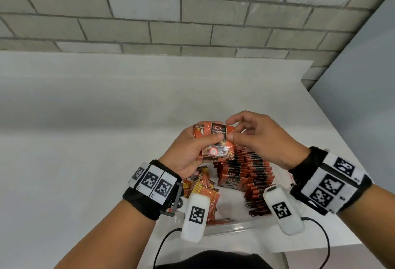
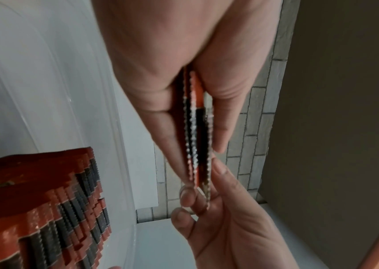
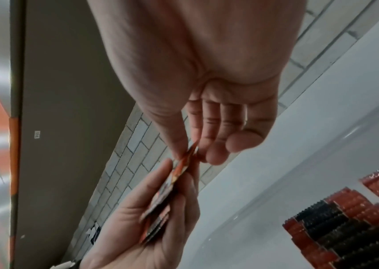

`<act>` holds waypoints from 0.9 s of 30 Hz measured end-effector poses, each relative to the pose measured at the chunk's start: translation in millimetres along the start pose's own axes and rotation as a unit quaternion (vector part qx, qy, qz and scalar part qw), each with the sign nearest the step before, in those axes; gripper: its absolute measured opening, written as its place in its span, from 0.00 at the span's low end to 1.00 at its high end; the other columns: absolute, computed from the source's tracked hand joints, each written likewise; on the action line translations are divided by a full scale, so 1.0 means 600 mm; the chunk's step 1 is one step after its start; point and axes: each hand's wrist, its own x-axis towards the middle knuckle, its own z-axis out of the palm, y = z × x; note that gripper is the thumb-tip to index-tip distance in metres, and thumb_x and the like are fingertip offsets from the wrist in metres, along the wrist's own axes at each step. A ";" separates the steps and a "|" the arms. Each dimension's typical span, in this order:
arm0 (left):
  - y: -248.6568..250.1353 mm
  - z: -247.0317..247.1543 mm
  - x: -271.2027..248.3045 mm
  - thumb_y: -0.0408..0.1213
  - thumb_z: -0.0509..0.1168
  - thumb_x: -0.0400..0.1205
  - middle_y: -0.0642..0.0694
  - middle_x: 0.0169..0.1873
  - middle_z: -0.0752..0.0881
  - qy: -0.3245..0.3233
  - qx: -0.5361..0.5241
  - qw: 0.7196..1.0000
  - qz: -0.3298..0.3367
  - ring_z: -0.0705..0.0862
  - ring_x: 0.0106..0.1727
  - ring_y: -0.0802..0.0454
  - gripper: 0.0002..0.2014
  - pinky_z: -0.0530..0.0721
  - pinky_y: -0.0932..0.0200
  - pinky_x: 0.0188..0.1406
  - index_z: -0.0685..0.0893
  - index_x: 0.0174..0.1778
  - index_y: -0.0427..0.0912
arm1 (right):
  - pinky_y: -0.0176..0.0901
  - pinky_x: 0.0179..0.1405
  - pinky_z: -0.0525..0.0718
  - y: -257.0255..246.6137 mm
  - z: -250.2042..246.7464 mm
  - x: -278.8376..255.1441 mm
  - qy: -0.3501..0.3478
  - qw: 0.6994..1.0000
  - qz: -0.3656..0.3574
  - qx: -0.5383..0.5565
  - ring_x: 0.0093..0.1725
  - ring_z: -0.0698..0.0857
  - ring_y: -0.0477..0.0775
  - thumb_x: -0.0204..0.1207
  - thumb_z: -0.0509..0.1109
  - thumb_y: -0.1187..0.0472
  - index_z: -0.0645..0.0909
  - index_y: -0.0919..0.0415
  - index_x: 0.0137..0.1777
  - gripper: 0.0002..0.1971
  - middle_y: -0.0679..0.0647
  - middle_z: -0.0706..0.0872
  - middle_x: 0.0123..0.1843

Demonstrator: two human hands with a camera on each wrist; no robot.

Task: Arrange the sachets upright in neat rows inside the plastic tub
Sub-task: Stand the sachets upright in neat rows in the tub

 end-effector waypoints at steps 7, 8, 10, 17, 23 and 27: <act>0.009 0.004 -0.004 0.41 0.68 0.75 0.39 0.45 0.87 -0.028 -0.025 0.997 -0.069 0.88 0.39 0.48 0.18 0.89 0.45 0.43 0.83 0.59 0.37 | 0.43 0.31 0.79 0.003 -0.009 0.000 0.066 0.992 0.007 0.106 0.32 0.83 0.51 0.75 0.72 0.69 0.79 0.55 0.50 0.10 0.51 0.85 0.35; 0.008 0.005 -0.005 0.35 0.68 0.76 0.38 0.45 0.87 -0.032 -0.015 0.997 -0.066 0.87 0.39 0.49 0.15 0.89 0.45 0.43 0.82 0.58 0.37 | 0.43 0.31 0.79 0.003 -0.011 0.000 0.070 0.992 0.004 0.104 0.32 0.83 0.51 0.75 0.72 0.69 0.79 0.54 0.50 0.10 0.52 0.85 0.36; 0.005 0.007 -0.004 0.25 0.66 0.78 0.38 0.47 0.88 -0.033 0.006 0.998 -0.056 0.88 0.42 0.47 0.13 0.89 0.46 0.42 0.83 0.58 0.37 | 0.44 0.33 0.80 0.002 -0.012 -0.001 0.064 0.994 -0.001 0.089 0.35 0.84 0.52 0.75 0.71 0.68 0.79 0.53 0.50 0.10 0.54 0.86 0.40; -0.001 0.007 -0.004 0.22 0.67 0.77 0.33 0.53 0.88 -0.045 0.050 0.997 -0.039 0.86 0.52 0.38 0.14 0.89 0.50 0.38 0.86 0.54 0.42 | 0.42 0.39 0.83 -0.014 -0.038 0.001 -0.028 1.000 0.008 -0.006 0.37 0.86 0.50 0.76 0.72 0.63 0.84 0.49 0.56 0.11 0.55 0.88 0.41; 0.010 -0.026 0.002 0.33 0.65 0.80 0.43 0.40 0.86 0.073 -0.058 0.995 0.020 0.85 0.38 0.49 0.12 0.86 0.50 0.41 0.82 0.59 0.42 | 0.45 0.38 0.81 0.002 -0.033 -0.017 -0.148 0.979 0.052 -0.128 0.31 0.85 0.48 0.73 0.75 0.63 0.82 0.51 0.44 0.06 0.51 0.88 0.32; 0.012 -0.037 0.000 0.33 0.63 0.82 0.44 0.37 0.87 0.085 -0.075 0.993 0.029 0.85 0.35 0.50 0.08 0.87 0.51 0.38 0.83 0.56 0.43 | 0.32 0.36 0.76 0.030 0.014 -0.028 -0.203 0.926 0.030 -0.317 0.38 0.84 0.44 0.75 0.73 0.60 0.77 0.45 0.40 0.09 0.44 0.86 0.37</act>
